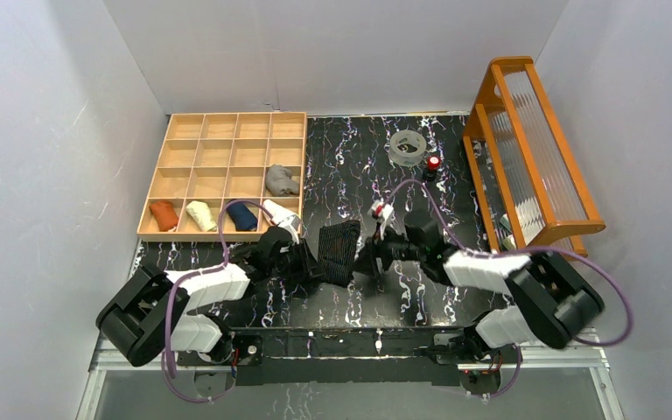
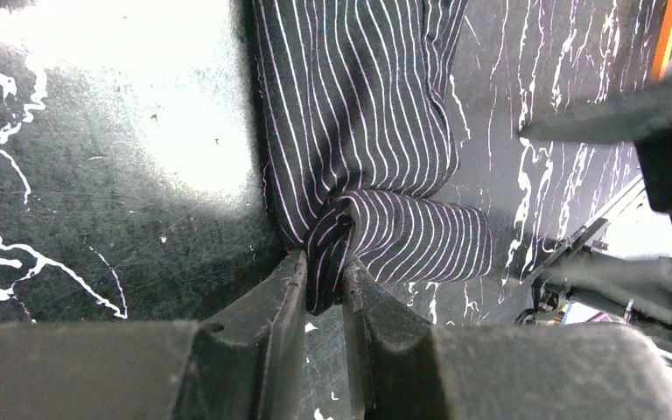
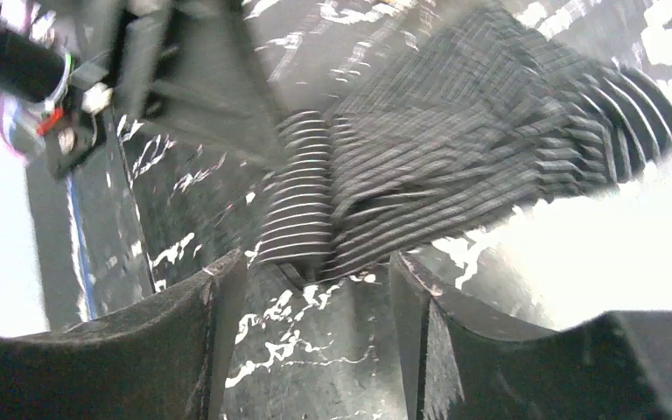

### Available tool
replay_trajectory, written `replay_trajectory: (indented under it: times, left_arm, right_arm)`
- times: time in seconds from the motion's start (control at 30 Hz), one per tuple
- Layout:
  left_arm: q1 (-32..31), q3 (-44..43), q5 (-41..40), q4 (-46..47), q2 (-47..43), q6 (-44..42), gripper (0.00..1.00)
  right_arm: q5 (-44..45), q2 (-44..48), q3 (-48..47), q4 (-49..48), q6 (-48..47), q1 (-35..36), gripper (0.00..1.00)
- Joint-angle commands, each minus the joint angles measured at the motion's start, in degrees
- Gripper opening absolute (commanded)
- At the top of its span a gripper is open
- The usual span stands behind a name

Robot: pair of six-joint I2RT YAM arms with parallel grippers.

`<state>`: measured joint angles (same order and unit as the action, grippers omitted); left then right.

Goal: Roll the underwear
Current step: Roll the underwear to the center of the board.

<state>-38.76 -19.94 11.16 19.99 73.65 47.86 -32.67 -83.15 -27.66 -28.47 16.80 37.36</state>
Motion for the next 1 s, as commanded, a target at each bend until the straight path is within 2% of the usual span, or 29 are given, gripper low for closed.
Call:
replay_trajectory:
  times: [0.0, 0.07, 0.13, 0.2, 0.33, 0.47, 0.97]
  left_arm:
    - [0.02, -2.43, -2.82, -7.22, 1.47, -0.33, 0.17]
    - [0.03, -3.42, -2.34, -8.53, 2.27, -0.59, 0.17]
    - [0.04, -4.17, -2.21, -9.83, 2.63, -0.89, 0.17]
    - [0.04, -4.14, -1.94, -9.88, 2.36, -0.69, 0.17]
    - [0.09, -4.29, -2.04, -10.91, 1.62, -0.96, 0.17]
    - [0.09, -4.46, -1.94, -11.56, 1.41, -1.29, 0.17]
    - [0.03, -5.4, -2.05, -14.05, 0.6, -3.99, 0.17]
  right_arm:
    - [7.05, 11.18, 8.79, -14.88, -25.77, 8.96, 0.73]
    - [10.62, 12.69, 11.0, -17.51, -33.92, 12.35, 0.73]
    - [11.98, 11.83, 10.1, -14.41, -39.77, 14.69, 0.7]
    - [11.95, 10.19, 8.6, -11.43, -43.91, 16.86, 0.68]
    - [15.55, 7.18, 8.46, -13.21, -49.87, 21.04, 0.65]
    - [16.01, 3.92, 6.2, -13.17, -52.65, 22.49, 0.6]
    - [25.24, -2.98, 7.57, -15.17, -56.15, 22.84, 0.57]
